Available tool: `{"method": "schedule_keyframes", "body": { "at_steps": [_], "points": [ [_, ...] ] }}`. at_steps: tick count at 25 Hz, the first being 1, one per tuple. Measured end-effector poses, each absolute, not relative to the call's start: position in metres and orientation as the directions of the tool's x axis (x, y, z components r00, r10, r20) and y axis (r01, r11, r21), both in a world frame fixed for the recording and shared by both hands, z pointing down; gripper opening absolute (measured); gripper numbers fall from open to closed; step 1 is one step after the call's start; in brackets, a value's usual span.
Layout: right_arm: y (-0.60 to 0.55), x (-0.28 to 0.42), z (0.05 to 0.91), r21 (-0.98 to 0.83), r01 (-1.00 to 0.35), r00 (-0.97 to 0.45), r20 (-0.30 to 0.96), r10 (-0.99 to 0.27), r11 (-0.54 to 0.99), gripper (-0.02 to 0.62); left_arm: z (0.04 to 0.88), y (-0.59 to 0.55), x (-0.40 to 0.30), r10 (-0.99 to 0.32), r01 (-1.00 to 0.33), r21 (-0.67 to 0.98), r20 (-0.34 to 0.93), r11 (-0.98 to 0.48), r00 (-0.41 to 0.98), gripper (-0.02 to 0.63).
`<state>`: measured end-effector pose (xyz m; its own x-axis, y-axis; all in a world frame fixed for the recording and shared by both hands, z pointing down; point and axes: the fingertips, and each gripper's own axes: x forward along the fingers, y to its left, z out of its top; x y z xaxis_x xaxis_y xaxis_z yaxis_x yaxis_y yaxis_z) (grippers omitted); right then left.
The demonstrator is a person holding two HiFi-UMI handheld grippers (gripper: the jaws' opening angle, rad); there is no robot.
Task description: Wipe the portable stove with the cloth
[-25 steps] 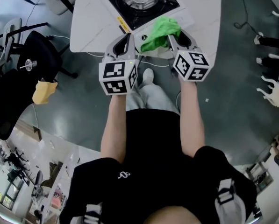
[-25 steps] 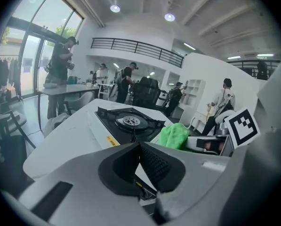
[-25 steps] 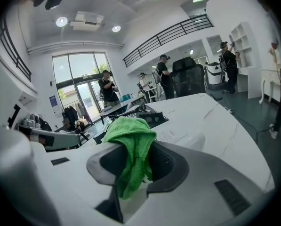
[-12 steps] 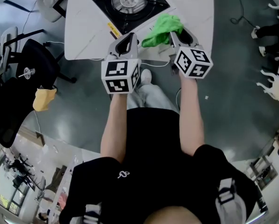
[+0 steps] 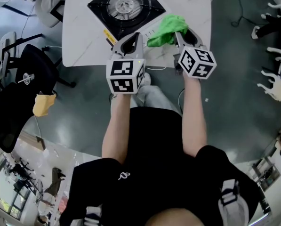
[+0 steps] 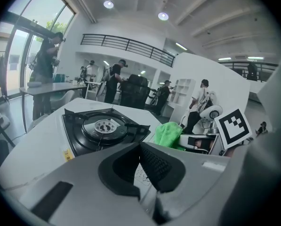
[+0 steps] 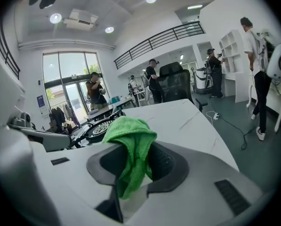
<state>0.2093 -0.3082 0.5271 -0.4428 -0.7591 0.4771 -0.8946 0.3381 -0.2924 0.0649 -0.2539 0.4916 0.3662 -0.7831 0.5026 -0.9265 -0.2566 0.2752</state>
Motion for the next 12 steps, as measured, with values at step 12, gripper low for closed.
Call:
{"method": "schedule_keyframes", "body": {
  "at_steps": [12],
  "points": [
    [-0.341, 0.229, 0.513, -0.146, -0.976, -0.216, 0.535, -0.816, 0.163, 0.098, 0.481, -0.284, 0.04, -0.76, -0.899, 0.299, 0.486, -0.319, 0.431, 0.0]
  ]
}}
